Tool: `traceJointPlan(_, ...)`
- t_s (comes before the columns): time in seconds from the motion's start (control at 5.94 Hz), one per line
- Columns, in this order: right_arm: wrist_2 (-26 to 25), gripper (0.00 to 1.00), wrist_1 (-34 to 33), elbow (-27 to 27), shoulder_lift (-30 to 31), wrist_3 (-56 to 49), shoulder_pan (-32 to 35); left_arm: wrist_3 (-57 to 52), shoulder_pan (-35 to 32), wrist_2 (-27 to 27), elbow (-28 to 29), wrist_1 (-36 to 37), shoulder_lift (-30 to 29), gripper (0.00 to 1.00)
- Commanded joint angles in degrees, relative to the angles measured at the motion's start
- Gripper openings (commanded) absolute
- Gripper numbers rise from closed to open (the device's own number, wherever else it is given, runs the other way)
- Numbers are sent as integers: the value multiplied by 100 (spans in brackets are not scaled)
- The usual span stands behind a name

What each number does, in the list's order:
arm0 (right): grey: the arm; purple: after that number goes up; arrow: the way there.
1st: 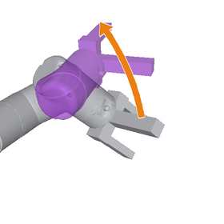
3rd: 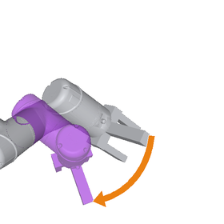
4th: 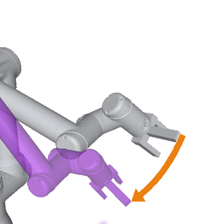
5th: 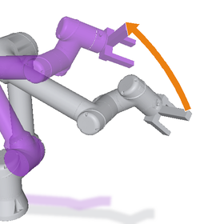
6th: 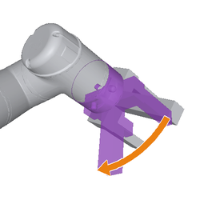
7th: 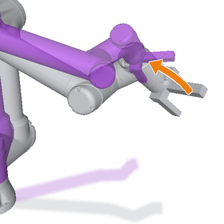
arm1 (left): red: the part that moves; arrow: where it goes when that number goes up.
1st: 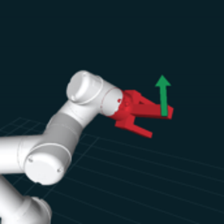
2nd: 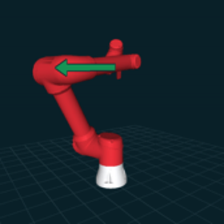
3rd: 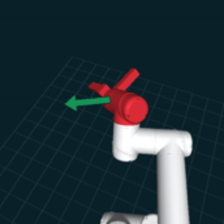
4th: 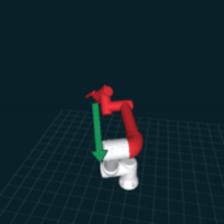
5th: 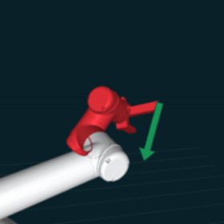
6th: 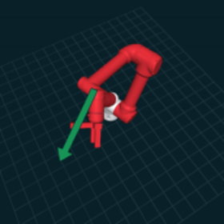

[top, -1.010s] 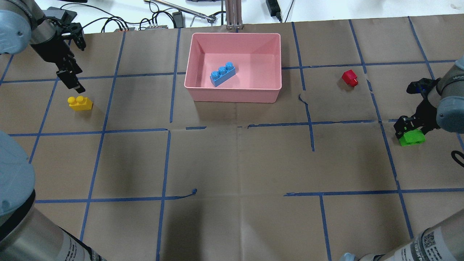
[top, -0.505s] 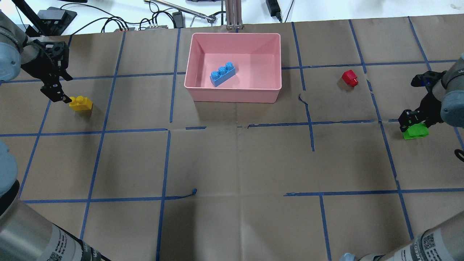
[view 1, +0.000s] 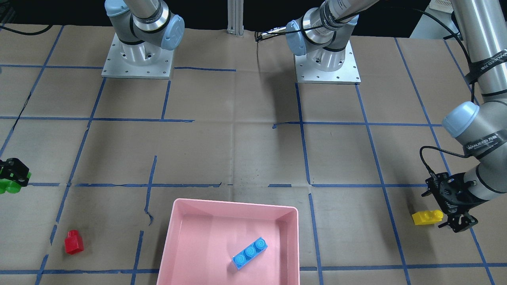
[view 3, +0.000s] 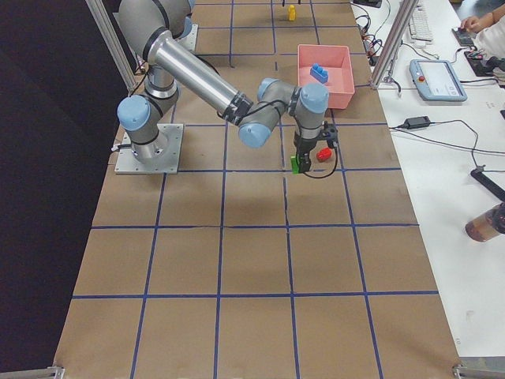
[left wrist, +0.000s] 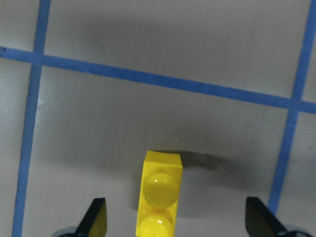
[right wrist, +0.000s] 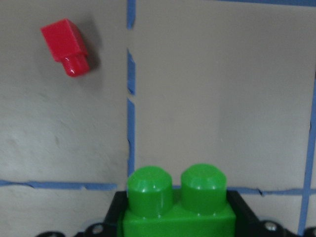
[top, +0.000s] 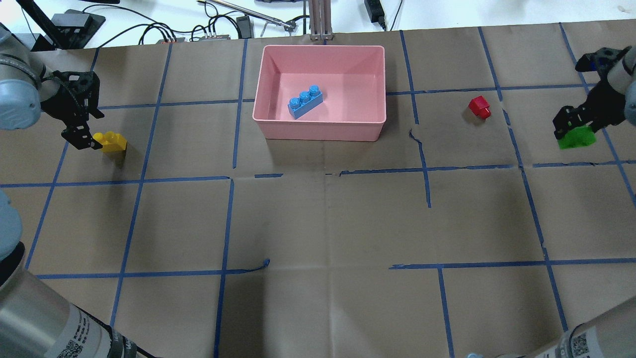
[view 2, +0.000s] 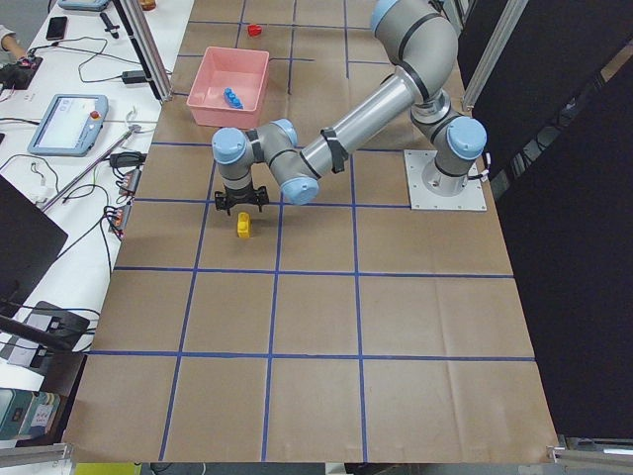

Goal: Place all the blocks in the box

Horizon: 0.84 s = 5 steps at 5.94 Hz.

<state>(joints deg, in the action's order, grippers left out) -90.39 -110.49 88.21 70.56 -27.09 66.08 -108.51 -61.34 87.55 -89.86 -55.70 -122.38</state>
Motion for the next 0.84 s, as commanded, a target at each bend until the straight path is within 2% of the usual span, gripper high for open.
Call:
traceJointPlan(0.0,13,33,1122,-1309,-164,675,928,-100,17,8,-49,243,-268,98)
traceJointPlan(0.17,22,33,1222,-1637,-409,1323,1429,-57,8,-1,-93,252,-347,98)
traceJointPlan(0.34,4,33,1223,-1997,-716,1868,2078,48,-18,-1,-76,244,-348,75)
traceJointPlan(0.5,30,33,1214,-2322,-1059,2457,2589,240,-53,-1,-50,244,-296,1)
traceJointPlan(0.67,31,33,1162,-2822,-1584,3133,3177,173,-54,-1,-15,244,-261,0)
